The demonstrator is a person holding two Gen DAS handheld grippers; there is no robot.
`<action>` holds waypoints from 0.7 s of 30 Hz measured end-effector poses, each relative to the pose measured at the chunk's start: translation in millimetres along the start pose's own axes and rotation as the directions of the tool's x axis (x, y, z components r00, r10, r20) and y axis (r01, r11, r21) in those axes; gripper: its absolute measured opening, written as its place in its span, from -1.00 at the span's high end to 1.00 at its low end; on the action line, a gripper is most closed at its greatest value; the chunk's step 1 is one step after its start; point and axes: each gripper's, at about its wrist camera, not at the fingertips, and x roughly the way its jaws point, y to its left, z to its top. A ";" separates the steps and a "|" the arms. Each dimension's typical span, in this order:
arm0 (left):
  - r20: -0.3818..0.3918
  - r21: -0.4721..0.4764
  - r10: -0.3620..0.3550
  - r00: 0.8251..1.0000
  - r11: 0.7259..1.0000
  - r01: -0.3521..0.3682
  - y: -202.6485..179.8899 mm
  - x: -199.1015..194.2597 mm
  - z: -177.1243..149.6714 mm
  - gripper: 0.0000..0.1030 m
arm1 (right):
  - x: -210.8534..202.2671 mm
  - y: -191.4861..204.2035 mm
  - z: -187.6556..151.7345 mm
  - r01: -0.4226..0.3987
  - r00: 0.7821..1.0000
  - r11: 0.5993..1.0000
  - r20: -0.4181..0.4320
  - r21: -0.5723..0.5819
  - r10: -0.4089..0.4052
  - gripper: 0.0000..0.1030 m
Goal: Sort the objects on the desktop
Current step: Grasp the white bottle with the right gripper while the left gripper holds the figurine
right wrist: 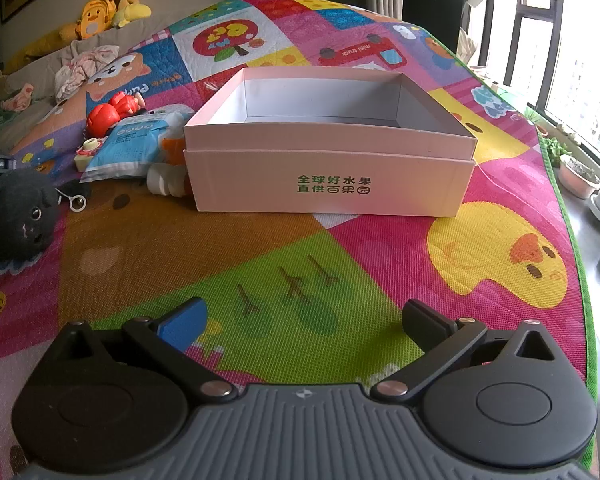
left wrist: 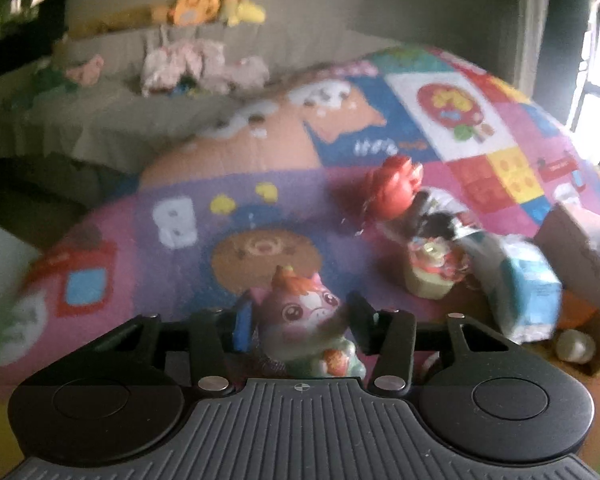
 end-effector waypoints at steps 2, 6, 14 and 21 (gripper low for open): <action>0.051 0.008 -0.061 0.997 0.998 0.060 -1.6 -26.9 1.5 0.00 | 0.0 0.0 0.1 0.000 1.000 1.000 0.000 0.000 0.000 -1.00; 0.102 0.071 -0.283 0.954 0.958 0.277 -17.5 -88.1 -7.0 0.00 | 0.1 0.2 0.6 0.000 1.000 1.000 -0.001 -0.001 0.000 -1.00; -0.138 0.167 -0.410 0.902 0.888 0.429 -70.4 -83.6 -72.3 -0.02 | 0.7 0.7 6.5 -0.062 0.998 0.998 -0.001 -0.010 0.062 -1.00; -0.112 0.199 -0.317 0.942 0.921 0.334 -73.7 -63.5 -79.1 -0.68 | -9.9 32.9 43.3 -0.213 0.968 0.976 0.123 -0.052 0.218 -0.99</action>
